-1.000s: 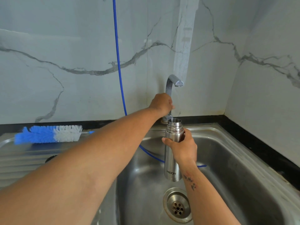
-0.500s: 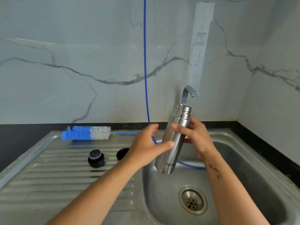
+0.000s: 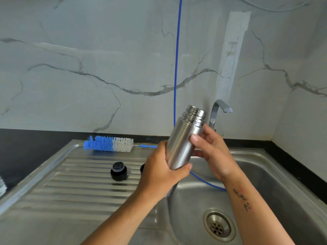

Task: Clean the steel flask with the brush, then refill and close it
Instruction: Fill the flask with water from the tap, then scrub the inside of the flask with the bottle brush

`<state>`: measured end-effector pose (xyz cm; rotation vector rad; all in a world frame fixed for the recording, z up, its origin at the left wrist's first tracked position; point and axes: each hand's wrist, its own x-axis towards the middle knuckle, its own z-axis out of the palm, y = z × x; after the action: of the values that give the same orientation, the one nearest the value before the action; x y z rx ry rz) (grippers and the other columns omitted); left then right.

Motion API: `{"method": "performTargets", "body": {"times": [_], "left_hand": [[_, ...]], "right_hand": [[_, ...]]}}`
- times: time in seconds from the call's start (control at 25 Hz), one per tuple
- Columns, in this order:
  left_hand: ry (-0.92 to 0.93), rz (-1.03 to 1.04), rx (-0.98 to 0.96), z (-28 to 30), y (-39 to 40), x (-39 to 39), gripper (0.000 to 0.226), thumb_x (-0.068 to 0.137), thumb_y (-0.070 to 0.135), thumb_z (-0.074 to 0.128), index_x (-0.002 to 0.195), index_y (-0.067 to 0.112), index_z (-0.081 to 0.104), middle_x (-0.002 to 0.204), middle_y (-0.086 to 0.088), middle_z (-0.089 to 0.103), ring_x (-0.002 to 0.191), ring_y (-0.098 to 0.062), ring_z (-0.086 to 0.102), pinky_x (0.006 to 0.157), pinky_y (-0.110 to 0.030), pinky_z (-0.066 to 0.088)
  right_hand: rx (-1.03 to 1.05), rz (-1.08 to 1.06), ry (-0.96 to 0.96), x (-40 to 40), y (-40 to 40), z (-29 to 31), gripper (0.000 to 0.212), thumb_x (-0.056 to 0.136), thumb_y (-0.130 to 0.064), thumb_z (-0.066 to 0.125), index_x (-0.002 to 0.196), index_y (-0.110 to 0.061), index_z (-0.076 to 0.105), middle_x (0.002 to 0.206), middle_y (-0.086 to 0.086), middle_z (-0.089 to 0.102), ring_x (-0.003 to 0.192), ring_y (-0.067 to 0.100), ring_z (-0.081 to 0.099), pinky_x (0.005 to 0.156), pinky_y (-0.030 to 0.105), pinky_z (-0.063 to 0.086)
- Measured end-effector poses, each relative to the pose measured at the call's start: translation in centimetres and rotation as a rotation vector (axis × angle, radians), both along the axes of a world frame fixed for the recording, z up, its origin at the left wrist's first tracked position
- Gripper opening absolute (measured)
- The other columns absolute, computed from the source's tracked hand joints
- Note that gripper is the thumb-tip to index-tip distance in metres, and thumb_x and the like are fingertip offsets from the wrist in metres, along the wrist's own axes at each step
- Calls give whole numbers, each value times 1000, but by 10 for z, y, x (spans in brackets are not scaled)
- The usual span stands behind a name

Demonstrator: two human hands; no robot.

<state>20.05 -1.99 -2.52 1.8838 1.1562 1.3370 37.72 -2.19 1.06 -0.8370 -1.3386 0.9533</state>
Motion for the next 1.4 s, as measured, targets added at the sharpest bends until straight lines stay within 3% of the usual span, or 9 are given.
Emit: {"method": "performTargets", "body": {"times": [0.12, 0.44, 0.6, 0.72, 0.88, 0.96, 1.08, 1.2, 1.4], "left_hand": [[-60, 103, 49, 14, 5, -32, 55, 70, 32, 91, 113, 32, 59, 91, 13, 71, 80, 1, 68, 65, -19, 54], [-227, 357, 86, 18, 33, -124, 56, 70, 22, 91, 115, 26, 57, 96, 11, 69, 81, 4, 66, 63, -10, 48], [-200, 449, 139, 15, 44, -144, 61, 69, 26, 92, 117, 29, 55, 96, 15, 67, 82, 3, 65, 64, -12, 46], [-190, 477, 159, 9, 52, -152, 61, 68, 27, 91, 118, 27, 56, 97, 10, 67, 84, -4, 65, 61, -8, 44], [-176, 479, 155, 0, 60, -152, 61, 68, 29, 91, 118, 27, 57, 97, 8, 66, 84, -8, 65, 64, -18, 47], [-163, 481, 159, -2, 62, -152, 62, 68, 30, 91, 119, 28, 56, 98, 9, 66, 85, -8, 65, 65, -18, 46], [-149, 480, 169, -2, 63, -155, 65, 68, 30, 91, 122, 27, 56, 100, 10, 64, 88, -5, 64, 66, -16, 45], [-146, 482, 178, -1, 64, -159, 69, 68, 28, 92, 126, 27, 54, 104, 10, 63, 90, -2, 62, 67, -16, 46], [-64, 542, 198, 3, 60, -169, 76, 67, 15, 93, 131, 18, 53, 113, 2, 61, 87, -15, 58, 66, -19, 43]], "right_hand": [[-42, 20, -12, -6, 0, -1, 55, 90, -47, 69, 136, -17, 59, 124, 7, 73, 107, 29, 72, 82, 50, 61], [-183, -249, -243, -38, 51, -43, 8, 99, -18, 66, 103, -14, 71, 99, 7, 78, 88, 22, 71, 77, 33, 58], [-112, -306, -796, -63, 118, -64, 13, 101, -21, 61, 107, -18, 73, 110, -1, 73, 105, 16, 65, 95, 31, 50], [-114, -234, -1109, -74, 156, -63, 25, 105, -19, 52, 121, -13, 70, 132, 5, 64, 124, 22, 58, 104, 33, 43], [-168, -102, -1599, -78, 187, -67, 33, 104, -9, 40, 119, -4, 69, 139, 13, 59, 135, 31, 50, 120, 41, 30], [-248, -109, -1614, -80, 195, -73, 27, 97, -5, 41, 102, -8, 68, 130, 12, 63, 137, 32, 49, 118, 47, 35], [-259, -134, -1575, -86, 189, -65, 21, 98, -8, 42, 85, -8, 59, 113, 16, 65, 109, 33, 63, 93, 45, 54], [-174, -239, -1511, -89, 172, -46, 29, 102, -23, 51, 100, 0, 68, 109, 16, 67, 96, 31, 64, 84, 41, 54], [-212, -350, -1490, -91, 134, -14, 34, 97, -42, 63, 109, -10, 63, 111, 12, 67, 94, 28, 59, 75, 32, 41]]}}
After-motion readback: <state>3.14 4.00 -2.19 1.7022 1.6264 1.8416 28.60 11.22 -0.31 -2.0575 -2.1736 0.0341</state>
